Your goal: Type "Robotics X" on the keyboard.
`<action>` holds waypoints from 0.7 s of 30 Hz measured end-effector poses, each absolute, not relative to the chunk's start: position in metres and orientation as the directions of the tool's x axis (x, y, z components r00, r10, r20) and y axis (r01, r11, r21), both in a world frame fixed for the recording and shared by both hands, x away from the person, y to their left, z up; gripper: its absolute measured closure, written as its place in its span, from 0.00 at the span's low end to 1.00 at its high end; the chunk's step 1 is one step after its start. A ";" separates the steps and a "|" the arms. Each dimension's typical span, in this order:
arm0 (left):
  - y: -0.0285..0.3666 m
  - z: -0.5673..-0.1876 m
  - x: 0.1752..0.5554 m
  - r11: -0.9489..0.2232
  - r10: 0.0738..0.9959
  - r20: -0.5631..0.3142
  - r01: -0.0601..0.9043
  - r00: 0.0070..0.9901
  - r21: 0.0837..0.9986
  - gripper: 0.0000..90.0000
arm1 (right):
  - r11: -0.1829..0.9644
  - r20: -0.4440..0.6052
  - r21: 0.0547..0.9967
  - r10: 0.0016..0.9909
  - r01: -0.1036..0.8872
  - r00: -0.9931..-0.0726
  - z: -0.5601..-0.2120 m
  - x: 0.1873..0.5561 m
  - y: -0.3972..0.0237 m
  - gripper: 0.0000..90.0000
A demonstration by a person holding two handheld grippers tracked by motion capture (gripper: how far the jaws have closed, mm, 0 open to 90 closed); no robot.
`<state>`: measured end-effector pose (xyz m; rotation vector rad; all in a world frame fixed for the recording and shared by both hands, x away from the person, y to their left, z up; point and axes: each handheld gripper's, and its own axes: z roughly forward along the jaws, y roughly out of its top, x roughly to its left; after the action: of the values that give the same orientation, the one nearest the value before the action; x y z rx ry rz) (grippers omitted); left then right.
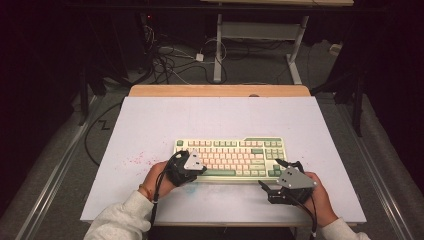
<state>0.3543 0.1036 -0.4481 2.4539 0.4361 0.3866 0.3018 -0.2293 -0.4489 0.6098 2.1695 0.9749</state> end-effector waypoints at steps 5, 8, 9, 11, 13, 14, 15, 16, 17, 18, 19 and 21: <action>0.103 -0.447 0.353 -0.764 0.393 0.185 0.209 0.901 0.610 0.94 | 0.615 -0.388 0.777 0.639 0.137 -0.664 -0.449 0.302 -0.229 0.19; 0.104 -0.447 0.354 -0.763 0.397 0.184 0.212 0.899 0.611 0.94 | 0.618 -0.391 0.775 0.636 0.135 -0.666 -0.449 0.302 -0.229 0.20; 0.104 -0.447 0.354 -0.761 0.398 0.183 0.213 0.899 0.612 0.94 | 0.617 -0.391 0.775 0.636 0.135 -0.666 -0.449 0.302 -0.229 0.20; 0.104 -0.447 0.354 -0.761 0.398 0.184 0.211 0.899 0.613 0.94 | 0.618 -0.392 0.775 0.635 0.133 -0.666 -0.449 0.302 -0.229 0.20; 0.104 -0.447 0.353 -0.763 0.395 0.184 0.210 0.900 0.611 0.94 | 0.616 -0.390 0.776 0.637 0.135 -0.665 -0.449 0.302 -0.229 0.20; 0.103 -0.447 0.353 -0.765 0.394 0.185 0.210 0.901 0.609 0.94 | 0.617 -0.391 0.775 0.636 0.135 -0.665 -0.449 0.302 -0.229 0.20; 0.103 -0.448 0.353 -0.767 0.394 0.186 0.210 0.900 0.607 0.94 | 0.619 -0.393 0.774 0.635 0.133 -0.665 -0.449 0.302 -0.229 0.20; 0.104 -0.448 0.353 -0.764 0.396 0.183 0.212 0.900 0.609 0.94 | 0.619 -0.393 0.774 0.634 0.133 -0.666 -0.449 0.302 -0.229 0.20; 0.104 -0.448 0.353 -0.764 0.395 0.182 0.212 0.900 0.609 0.94 | 0.620 -0.393 0.774 0.634 0.133 -0.666 -0.449 0.302 -0.229 0.20; 0.103 -0.448 0.353 -0.764 0.397 0.185 0.212 0.899 0.609 0.94 | 0.620 -0.393 0.773 0.633 0.132 -0.667 -0.449 0.302 -0.229 0.20; 0.103 -0.448 0.353 -0.764 0.397 0.184 0.213 0.899 0.609 0.94 | 0.619 -0.394 0.774 0.633 0.132 -0.666 -0.449 0.302 -0.229 0.20; 0.103 -0.448 0.353 -0.764 0.398 0.184 0.213 0.899 0.610 0.94 | 0.619 -0.392 0.774 0.634 0.133 -0.666 -0.449 0.302 -0.229 0.20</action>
<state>0.3533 0.1035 -0.4483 2.4570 0.4370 0.4062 0.3017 -0.2293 -0.4491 0.5993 2.1731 0.9669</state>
